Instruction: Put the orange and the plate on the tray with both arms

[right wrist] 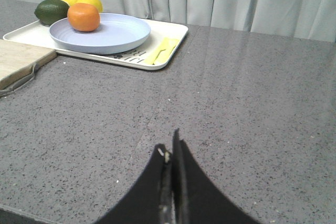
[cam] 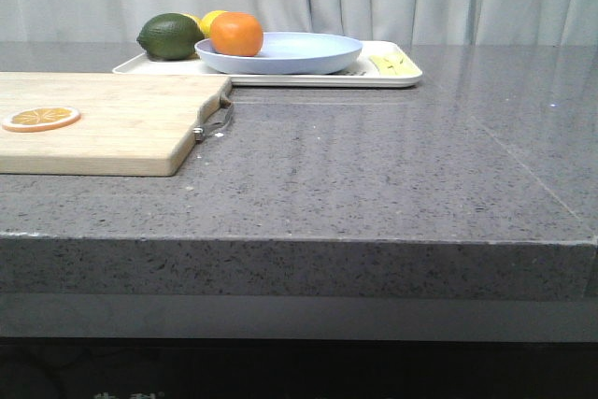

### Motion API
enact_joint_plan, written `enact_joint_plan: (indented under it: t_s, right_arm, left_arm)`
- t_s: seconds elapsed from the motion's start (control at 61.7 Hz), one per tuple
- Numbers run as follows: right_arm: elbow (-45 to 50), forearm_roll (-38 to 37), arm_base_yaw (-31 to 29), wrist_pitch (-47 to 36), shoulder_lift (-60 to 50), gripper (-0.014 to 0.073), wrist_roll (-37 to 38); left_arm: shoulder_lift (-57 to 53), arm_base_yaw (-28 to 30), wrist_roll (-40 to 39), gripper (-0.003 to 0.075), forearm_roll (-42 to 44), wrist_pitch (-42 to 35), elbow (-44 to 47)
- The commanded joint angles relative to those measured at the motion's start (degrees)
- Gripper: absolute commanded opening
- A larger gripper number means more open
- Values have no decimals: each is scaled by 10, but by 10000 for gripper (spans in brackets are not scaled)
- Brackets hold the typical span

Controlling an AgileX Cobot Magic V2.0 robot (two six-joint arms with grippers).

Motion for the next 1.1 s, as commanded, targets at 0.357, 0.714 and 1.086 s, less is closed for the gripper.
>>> enact_joint_plan:
  t_s: [0.357,0.714,1.086]
  right_arm:
    - [12,-5,0,-116,5,-60,-8]
    - [168,-71,-51,-260,-73,-60,69]
    - [205,-71,-59,-157,-139,-60,69]
  left_arm:
    - [-11,1,0,-18,-6,-50,2]
    - [-11,1,0,-18,-6,-50,2]
    - [-11,1,0,-18,-6,-50,2]
